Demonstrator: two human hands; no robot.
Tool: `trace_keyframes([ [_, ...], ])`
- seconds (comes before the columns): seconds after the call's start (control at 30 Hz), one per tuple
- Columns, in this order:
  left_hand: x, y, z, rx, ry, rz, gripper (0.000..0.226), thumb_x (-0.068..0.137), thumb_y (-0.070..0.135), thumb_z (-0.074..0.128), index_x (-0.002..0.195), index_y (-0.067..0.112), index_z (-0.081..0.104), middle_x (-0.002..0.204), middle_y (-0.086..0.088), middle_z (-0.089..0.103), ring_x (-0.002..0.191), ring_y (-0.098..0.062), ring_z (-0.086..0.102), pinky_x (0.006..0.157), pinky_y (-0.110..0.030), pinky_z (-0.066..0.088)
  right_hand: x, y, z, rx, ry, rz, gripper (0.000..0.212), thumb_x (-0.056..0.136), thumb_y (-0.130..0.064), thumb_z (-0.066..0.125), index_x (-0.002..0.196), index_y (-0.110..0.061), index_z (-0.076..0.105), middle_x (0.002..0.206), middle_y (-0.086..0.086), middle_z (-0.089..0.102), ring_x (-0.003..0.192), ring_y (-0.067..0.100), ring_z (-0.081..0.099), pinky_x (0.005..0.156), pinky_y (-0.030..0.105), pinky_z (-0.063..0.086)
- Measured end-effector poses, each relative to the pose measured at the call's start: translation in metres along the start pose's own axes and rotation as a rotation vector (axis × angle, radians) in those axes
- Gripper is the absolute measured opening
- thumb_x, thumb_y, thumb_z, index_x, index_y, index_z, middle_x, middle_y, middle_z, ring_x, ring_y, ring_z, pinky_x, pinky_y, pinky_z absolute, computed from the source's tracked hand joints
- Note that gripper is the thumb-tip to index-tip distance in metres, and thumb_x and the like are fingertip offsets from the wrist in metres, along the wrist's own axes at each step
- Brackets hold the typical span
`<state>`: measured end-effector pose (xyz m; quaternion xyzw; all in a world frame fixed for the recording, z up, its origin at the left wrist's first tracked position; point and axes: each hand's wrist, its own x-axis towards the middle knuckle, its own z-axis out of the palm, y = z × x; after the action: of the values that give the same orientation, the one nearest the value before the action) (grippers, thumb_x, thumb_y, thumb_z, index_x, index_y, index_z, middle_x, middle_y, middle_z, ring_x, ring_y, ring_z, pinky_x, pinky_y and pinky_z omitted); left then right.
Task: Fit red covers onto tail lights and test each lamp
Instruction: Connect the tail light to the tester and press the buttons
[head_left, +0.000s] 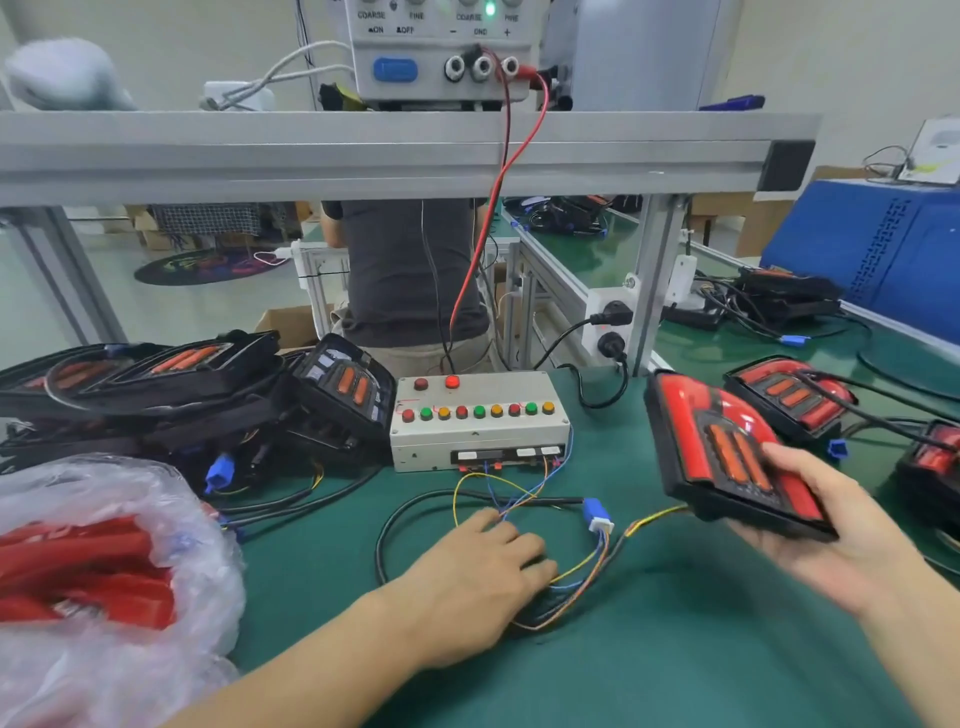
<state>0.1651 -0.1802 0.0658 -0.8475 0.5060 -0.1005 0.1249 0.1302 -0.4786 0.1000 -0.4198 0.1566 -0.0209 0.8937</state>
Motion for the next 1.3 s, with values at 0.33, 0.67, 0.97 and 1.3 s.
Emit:
trace_keyframes([
  [0.33,0.006,-0.011,-0.012,-0.240,0.031,-0.094,0.042,0.095,0.039,0.033,0.129,0.023,0.052,0.131,0.006,0.051,0.120,-0.017,0.043,0.109,-0.031,0.020,0.020,0.046,0.045,-0.012,-0.068,0.116,0.032,0.071,-0.020,0.066,0.101,-0.007,0.067,0.088,0.012,0.074,0.066,0.022,0.071,0.054,0.032,0.059],
  [0.67,0.004,-0.101,-0.019,-0.566,0.206,-0.983,0.049,0.085,0.003,0.048,0.132,0.016,0.056,0.138,-0.007,0.047,0.126,-0.027,0.041,0.103,-0.039,0.037,0.024,0.049,0.032,0.084,-0.083,0.084,0.052,0.086,-0.051,0.054,0.102,-0.006,0.074,0.109,0.019,0.072,0.088,0.031,0.073,0.068,0.046,0.061],
  [0.97,0.002,-0.102,0.006,-0.165,0.033,-0.958,0.056,0.088,0.017,0.049,0.142,0.021,0.035,0.141,-0.001,0.040,0.128,-0.024,0.033,0.104,-0.038,0.027,0.031,0.062,0.023,0.101,-0.094,0.025,0.063,0.081,-0.060,0.051,0.117,-0.010,0.067,0.119,0.017,0.068,0.104,0.033,0.068,0.081,0.054,0.057],
  [1.3,0.003,-0.103,0.010,-0.003,0.030,-0.954,0.050,0.086,0.022,0.051,0.136,0.027,0.042,0.136,0.003,0.046,0.126,-0.019,0.037,0.106,-0.042,0.019,0.032,0.065,0.027,-0.006,-0.070,-0.016,0.061,0.081,-0.064,0.048,0.100,-0.014,0.078,0.116,0.013,0.070,0.099,0.026,0.071,0.073,0.041,0.061],
])
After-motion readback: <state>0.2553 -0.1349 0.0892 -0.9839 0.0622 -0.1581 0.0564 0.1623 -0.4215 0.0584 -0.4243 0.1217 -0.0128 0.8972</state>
